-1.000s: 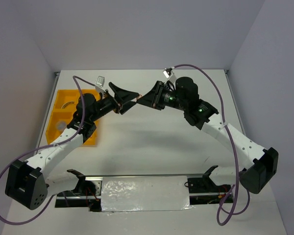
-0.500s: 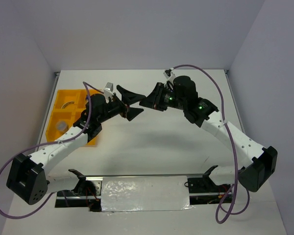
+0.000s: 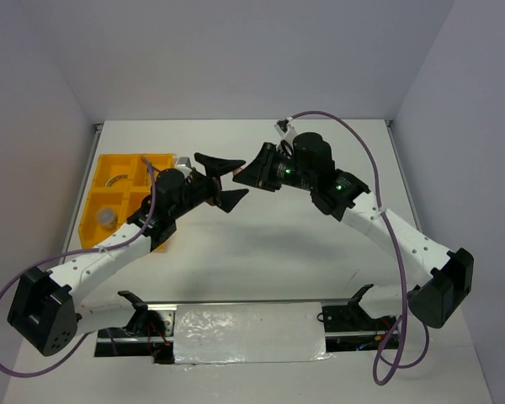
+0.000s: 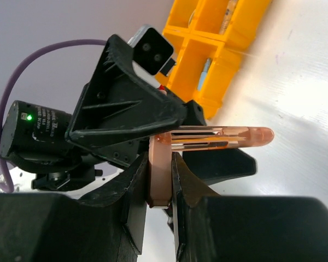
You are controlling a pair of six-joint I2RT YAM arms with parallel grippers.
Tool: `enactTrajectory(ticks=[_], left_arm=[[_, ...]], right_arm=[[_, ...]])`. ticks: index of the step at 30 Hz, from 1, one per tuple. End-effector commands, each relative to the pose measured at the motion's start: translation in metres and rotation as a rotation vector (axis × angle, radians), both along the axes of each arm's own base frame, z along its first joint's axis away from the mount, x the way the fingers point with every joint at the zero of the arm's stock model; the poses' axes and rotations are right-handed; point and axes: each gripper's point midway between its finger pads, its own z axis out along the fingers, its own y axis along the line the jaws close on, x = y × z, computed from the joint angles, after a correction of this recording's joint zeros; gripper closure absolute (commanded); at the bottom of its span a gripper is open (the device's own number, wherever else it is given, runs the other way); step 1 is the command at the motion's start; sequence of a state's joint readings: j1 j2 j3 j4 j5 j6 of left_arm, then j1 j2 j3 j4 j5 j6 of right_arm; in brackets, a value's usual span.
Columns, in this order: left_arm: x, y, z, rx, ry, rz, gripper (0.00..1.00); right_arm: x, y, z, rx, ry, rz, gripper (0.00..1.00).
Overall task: Sort the stationery into containers
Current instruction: Close the pen cap on the pen.
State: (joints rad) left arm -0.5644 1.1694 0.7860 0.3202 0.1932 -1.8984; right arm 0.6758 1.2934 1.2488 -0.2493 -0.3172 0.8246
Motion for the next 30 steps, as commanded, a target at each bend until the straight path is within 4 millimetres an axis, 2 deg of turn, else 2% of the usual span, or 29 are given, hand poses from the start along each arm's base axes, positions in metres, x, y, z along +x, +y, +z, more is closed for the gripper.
enactTrajectory(ticks=[1,5,8,10,11,20,21,23,24,25,30], left_arm=[[0.008,0.002,0.023,-0.11,-0.02,0.047,0.01],[0.014,0.004,0.027,-0.142,-0.014,0.077,0.03],[0.017,0.005,0.026,-0.15,-0.016,0.09,0.1],[0.018,0.006,0.023,-0.146,-0.016,0.097,0.28],[0.019,0.006,0.023,-0.144,-0.018,0.1,0.33],[0.025,0.012,0.02,-0.063,-0.061,0.114,0.42],[0.026,0.013,0.026,-0.053,-0.076,0.116,0.44],[0.027,0.015,0.023,0.005,-0.091,0.119,0.51],[0.028,0.015,0.03,0.017,-0.11,0.121,0.55],[0.028,0.015,0.025,0.06,-0.114,0.119,0.59],[0.029,0.014,0.03,0.128,-0.15,0.106,0.67]], right_arm=[[0.002,0.011,0.019,0.059,-0.064,0.009,1.0],[0.002,0.012,0.017,0.06,-0.069,0.004,1.0],[0.001,0.011,0.011,0.051,-0.059,0.003,1.0],[-0.001,0.009,0.007,0.049,-0.056,0.0,1.0],[-0.001,0.009,0.007,0.048,-0.058,-0.003,1.0],[-0.004,0.002,-0.003,0.023,-0.045,-0.021,1.0],[-0.004,0.001,-0.004,0.019,-0.042,-0.024,1.0],[-0.003,-0.001,-0.005,0.015,-0.043,-0.032,1.0],[-0.003,-0.001,-0.005,0.012,-0.041,-0.035,1.0],[-0.004,-0.002,-0.004,0.013,-0.042,-0.034,1.0],[-0.004,-0.001,0.0,0.02,-0.042,-0.032,1.0]])
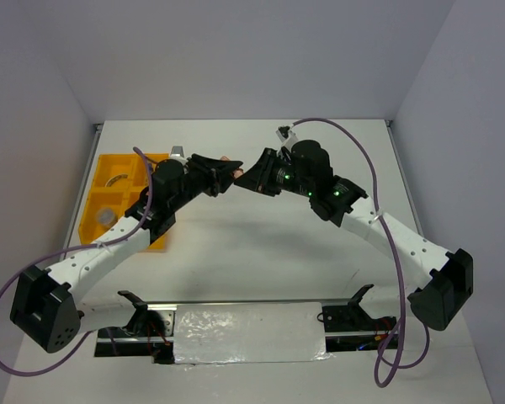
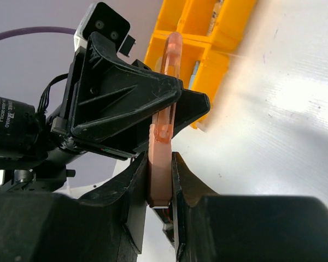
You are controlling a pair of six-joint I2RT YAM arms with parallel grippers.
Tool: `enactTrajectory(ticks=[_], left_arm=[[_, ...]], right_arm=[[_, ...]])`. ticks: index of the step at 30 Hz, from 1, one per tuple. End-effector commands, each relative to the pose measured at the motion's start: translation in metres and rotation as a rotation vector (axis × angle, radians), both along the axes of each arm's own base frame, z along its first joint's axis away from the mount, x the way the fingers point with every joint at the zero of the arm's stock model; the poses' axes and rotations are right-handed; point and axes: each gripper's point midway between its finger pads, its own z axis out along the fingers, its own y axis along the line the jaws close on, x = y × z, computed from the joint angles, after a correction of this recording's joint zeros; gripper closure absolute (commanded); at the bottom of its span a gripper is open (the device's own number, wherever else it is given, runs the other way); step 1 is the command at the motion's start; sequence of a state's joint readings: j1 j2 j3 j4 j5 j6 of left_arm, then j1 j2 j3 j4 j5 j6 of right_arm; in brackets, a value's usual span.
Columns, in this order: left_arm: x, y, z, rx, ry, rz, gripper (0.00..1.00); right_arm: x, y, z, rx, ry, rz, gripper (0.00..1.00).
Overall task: Sort the stationery into containers
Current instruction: Close the pen cap on the pen.
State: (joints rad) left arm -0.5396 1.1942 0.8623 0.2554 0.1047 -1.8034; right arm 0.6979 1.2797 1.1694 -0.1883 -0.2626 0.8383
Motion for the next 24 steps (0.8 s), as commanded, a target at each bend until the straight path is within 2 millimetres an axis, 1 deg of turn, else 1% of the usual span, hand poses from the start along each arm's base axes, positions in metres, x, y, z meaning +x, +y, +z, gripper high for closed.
enactTrajectory(ticks=[1,4,6,9,13,14,15,17,18,20,21,22,24], left_arm=[[0.003,0.001,0.021,0.059,-0.095,-0.002,0.67],[0.003,0.003,0.02,0.087,-0.109,-0.001,0.69],[0.002,0.003,0.021,0.106,-0.128,-0.007,0.71],[0.002,0.002,0.024,0.13,-0.155,-0.024,0.78],[0.002,-0.001,0.034,0.14,-0.194,-0.043,0.84],[0.002,-0.002,0.037,0.144,-0.206,-0.048,0.86],[0.002,-0.003,0.038,0.147,-0.213,-0.054,0.87],[0.001,-0.004,0.044,0.149,-0.23,-0.06,0.89],[0.0,-0.005,0.044,0.15,-0.232,-0.065,0.9],[-0.002,-0.004,0.046,0.151,-0.243,-0.066,0.9],[-0.003,-0.004,0.046,0.153,-0.245,-0.068,0.9],[-0.005,-0.004,0.049,0.152,-0.25,-0.071,0.91],[-0.007,-0.004,0.049,0.158,-0.254,-0.075,0.91]], right_arm=[[-0.004,-0.002,0.02,0.031,-0.047,0.006,1.0],[-0.005,-0.001,0.024,0.037,-0.048,0.008,1.0],[-0.006,-0.001,0.023,0.034,-0.041,0.012,1.0],[-0.007,-0.001,0.025,0.041,-0.038,0.017,1.0],[-0.006,0.002,0.029,0.058,-0.046,0.031,1.0],[-0.004,0.003,0.028,0.056,-0.045,0.031,1.0],[-0.004,0.004,0.032,0.063,-0.052,0.034,1.0],[0.0,0.007,0.034,0.065,-0.062,0.035,1.0],[0.003,0.008,0.039,0.072,-0.073,0.031,1.0],[0.008,0.011,0.042,0.076,-0.082,0.028,1.0],[0.011,0.012,0.048,0.085,-0.098,0.026,1.0],[0.014,0.015,0.046,0.083,-0.096,0.028,1.0],[0.018,0.019,0.057,0.101,-0.127,0.028,1.0]])
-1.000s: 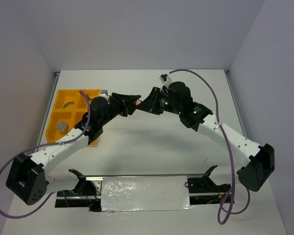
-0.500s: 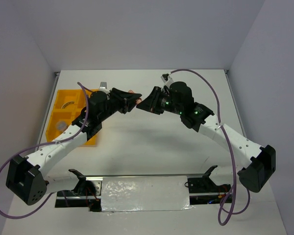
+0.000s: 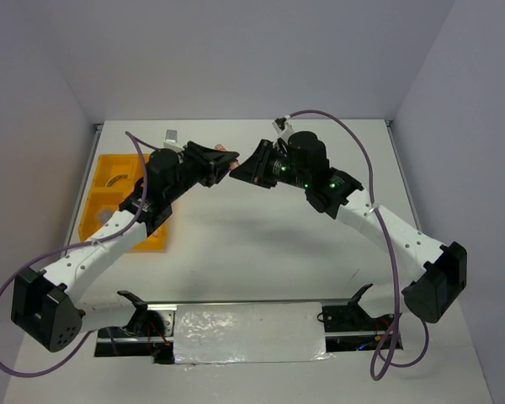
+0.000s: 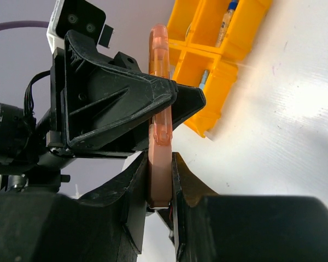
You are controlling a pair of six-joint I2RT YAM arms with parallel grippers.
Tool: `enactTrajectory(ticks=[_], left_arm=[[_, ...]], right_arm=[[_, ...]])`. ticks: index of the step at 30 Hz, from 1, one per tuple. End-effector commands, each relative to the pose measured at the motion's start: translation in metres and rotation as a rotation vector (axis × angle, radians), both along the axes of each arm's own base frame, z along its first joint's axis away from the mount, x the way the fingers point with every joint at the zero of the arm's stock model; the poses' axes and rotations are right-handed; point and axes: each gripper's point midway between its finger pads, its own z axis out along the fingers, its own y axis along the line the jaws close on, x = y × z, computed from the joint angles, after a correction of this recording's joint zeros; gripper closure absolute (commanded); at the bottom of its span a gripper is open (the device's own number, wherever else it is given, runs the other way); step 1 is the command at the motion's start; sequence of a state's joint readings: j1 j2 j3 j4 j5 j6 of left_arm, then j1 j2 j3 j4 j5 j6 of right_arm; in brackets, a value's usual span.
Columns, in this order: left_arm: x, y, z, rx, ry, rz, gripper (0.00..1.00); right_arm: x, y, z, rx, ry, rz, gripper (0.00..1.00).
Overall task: Sort the stationery into containers
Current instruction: Close the pen cap on the pen.
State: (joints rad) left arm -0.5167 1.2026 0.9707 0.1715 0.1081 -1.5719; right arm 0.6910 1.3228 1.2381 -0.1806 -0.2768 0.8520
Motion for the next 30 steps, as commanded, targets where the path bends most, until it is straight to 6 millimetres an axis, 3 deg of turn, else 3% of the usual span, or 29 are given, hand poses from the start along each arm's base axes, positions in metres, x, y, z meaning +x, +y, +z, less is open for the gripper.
enactTrajectory(ticks=[1,8,11,15,18,19,27,29,30], left_arm=[[-0.016,-0.009,0.029,-0.012,-0.094,-0.073,0.91],[-0.025,-0.011,0.031,-0.044,-0.104,-0.107,0.94],[-0.028,-0.009,0.038,-0.059,-0.13,-0.108,1.0],[-0.03,-0.011,0.049,-0.043,-0.178,-0.126,1.0],[-0.033,-0.015,0.058,-0.052,-0.219,-0.158,1.0],[-0.034,-0.017,0.062,-0.059,-0.237,-0.168,1.0],[-0.042,-0.016,0.063,0.003,-0.302,-0.197,1.0],[-0.044,-0.015,0.061,0.016,-0.303,-0.194,1.0],[-0.045,-0.015,0.06,0.015,-0.305,-0.197,1.0]], right_arm=[[0.013,0.014,0.037,0.065,-0.111,0.022,1.0],[0.023,0.033,0.062,0.155,-0.238,0.082,1.0],[0.025,0.038,0.059,0.172,-0.268,0.108,0.99],[0.026,0.042,0.065,0.198,-0.313,0.127,0.96],[0.032,0.045,0.063,0.179,-0.319,0.131,0.91],[0.033,0.047,0.065,0.18,-0.325,0.137,0.82],[0.025,0.044,0.053,0.215,-0.339,0.185,0.69],[0.019,0.04,0.065,0.243,-0.38,0.189,0.68],[0.018,0.038,0.061,0.246,-0.38,0.189,0.68]])
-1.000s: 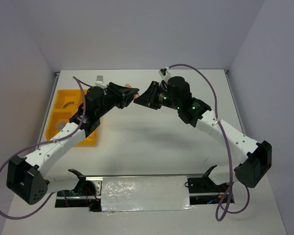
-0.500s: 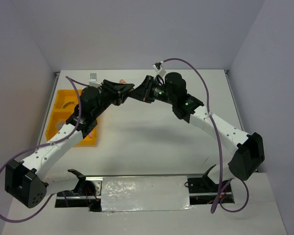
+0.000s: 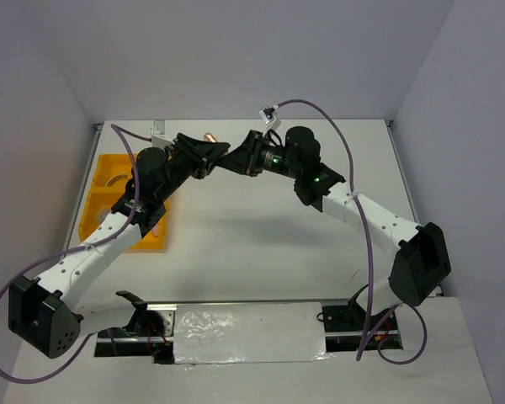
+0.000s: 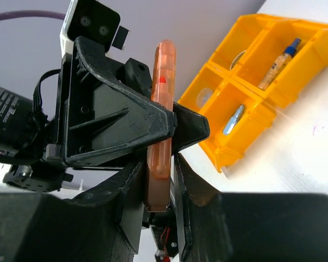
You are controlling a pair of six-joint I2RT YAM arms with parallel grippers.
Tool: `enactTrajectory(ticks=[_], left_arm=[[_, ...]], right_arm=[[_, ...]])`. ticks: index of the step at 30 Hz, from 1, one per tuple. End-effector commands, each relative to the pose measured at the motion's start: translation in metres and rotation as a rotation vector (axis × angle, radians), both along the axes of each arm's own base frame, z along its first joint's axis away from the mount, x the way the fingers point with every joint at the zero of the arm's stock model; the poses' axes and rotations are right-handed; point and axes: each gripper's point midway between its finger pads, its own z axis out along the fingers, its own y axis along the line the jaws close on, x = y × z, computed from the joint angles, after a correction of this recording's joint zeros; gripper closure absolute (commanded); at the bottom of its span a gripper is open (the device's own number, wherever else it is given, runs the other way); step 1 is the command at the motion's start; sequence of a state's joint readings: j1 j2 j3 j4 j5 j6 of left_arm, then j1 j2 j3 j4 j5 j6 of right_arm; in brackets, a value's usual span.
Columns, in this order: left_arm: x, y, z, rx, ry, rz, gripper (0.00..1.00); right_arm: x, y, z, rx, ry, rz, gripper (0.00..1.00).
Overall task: Sort the stationery into containers
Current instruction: Close the pen cap on the pen.
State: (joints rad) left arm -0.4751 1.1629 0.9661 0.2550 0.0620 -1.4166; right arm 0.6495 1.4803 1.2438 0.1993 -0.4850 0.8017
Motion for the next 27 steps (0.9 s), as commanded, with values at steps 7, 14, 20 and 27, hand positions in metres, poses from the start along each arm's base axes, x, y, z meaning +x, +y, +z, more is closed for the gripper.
enactTrajectory(ticks=[7,14,20,27], left_arm=[[-0.06,-0.04,0.04,-0.014,-0.149,-0.302,0.98],[-0.059,-0.038,0.058,0.105,-0.245,-0.292,0.3],[-0.055,-0.031,0.076,0.173,-0.32,-0.247,0.07],[-0.045,-0.013,0.077,0.3,-0.361,-0.165,0.1]], right_arm=[[-0.026,-0.008,0.063,0.208,-0.257,0.039,1.0],[-0.04,-0.012,0.072,0.214,-0.321,0.079,1.0],[-0.044,-0.015,0.069,0.191,-0.325,0.081,1.0],[-0.049,-0.021,0.07,0.181,-0.303,0.076,1.0]])
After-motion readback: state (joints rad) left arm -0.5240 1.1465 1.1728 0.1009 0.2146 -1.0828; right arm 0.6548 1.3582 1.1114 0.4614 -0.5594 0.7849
